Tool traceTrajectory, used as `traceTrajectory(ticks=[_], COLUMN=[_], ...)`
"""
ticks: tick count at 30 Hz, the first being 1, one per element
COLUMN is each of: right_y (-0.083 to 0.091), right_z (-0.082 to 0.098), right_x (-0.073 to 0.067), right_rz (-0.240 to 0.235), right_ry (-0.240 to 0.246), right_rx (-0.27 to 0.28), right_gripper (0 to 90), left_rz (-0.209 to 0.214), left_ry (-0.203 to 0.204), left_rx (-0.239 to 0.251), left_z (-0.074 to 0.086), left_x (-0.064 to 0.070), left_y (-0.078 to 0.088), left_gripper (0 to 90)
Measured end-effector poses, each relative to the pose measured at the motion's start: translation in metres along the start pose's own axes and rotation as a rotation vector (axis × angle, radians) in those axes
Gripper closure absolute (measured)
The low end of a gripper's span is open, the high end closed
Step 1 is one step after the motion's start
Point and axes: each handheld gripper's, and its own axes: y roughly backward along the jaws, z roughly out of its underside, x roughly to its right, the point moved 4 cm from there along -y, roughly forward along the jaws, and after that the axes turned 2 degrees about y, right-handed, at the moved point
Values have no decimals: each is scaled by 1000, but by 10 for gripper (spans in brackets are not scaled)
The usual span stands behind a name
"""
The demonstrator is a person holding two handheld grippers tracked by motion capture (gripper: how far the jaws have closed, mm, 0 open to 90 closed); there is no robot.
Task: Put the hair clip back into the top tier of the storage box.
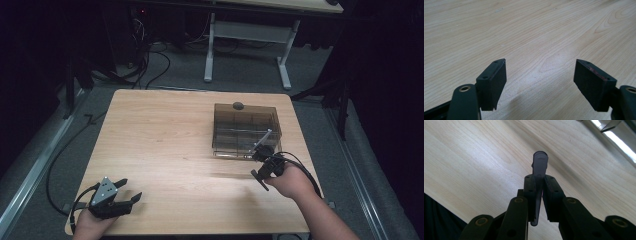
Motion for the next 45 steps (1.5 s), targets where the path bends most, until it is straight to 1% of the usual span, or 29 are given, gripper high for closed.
traceTrajectory(ticks=[1,2,3,4,5,6,7,8,9,10,11,13,14,15,16,17,18,20,24,27,28,29,30,38,42,43,44,45], right_y=[2,4,6,8,9,12,14,16,17,19,20,23,25,26,29,30,32,35,41,44,45,46,47,50,49,48,48,48], right_z=[0,-1,-2,-2,-4,-3,-4,-4,-5,-6,-7,-9,-9,-11,-12,-13,-14,-16,-21,-25,-26,-28,-30,-47,-56,-58,-61,-63], right_x=[0,-1,0,0,4,1,2,0,3,4,6,7,6,6,5,7,8,10,13,15,15,16,16,19,23,24,26,27], right_rz=[-3,-5,3,1,7,4,5,6,6,9,13,12,9,9,11,9,12,14,23,24,22,26,26,32,33,34,38,42], right_ry=[5,-12,5,2,53,5,6,-25,5,4,33,36,18,20,3,14,7,14,10,28,25,38,40,45,55,48,60,59], right_rx=[2,-2,-2,-7,10,-4,-4,-14,-4,-10,-2,-1,-14,-10,-15,-10,-10,-12,-11,-14,-17,-14,-22,-8,-5,-7,-5,-4], right_gripper=[813,813,813,813,813,813,813,814,814,813,814,814,813,813,813,813,813,813,813,814,813,813,813,814,813,814,813,813], left_rz=[0,-1,0,0,0,0,1,0,1,3,3,2,2,3,3,5,5,5,7,7,5,5,5,8,7,6,8,7], left_ry=[1,1,1,1,1,0,0,1,1,2,1,1,1,1,2,1,1,2,3,7,9,8,8,10,8,9,8,8], left_rx=[1,3,3,0,0,0,1,3,4,1,1,4,4,1,2,-2,-1,0,1,2,5,7,7,8,5,7,5,5], left_z=[0,0,0,0,0,0,0,0,0,0,0,0,0,0,0,0,0,0,0,0,0,0,0,0,0,0,0,0], left_x=[0,0,0,0,0,0,0,0,0,0,0,0,0,0,0,0,-1,-1,-1,-1,-1,-1,-1,-1,-1,-1,-1,-1], left_y=[0,0,0,0,0,0,0,0,0,0,0,0,0,0,0,1,1,1,1,1,1,1,1,1,1,0,1,1], left_gripper=[268,268,268,268,268,268,269,269,268,268,268,268,268,268,268,268,268,268,268,268,268,268,268,268,268,268,268,268])
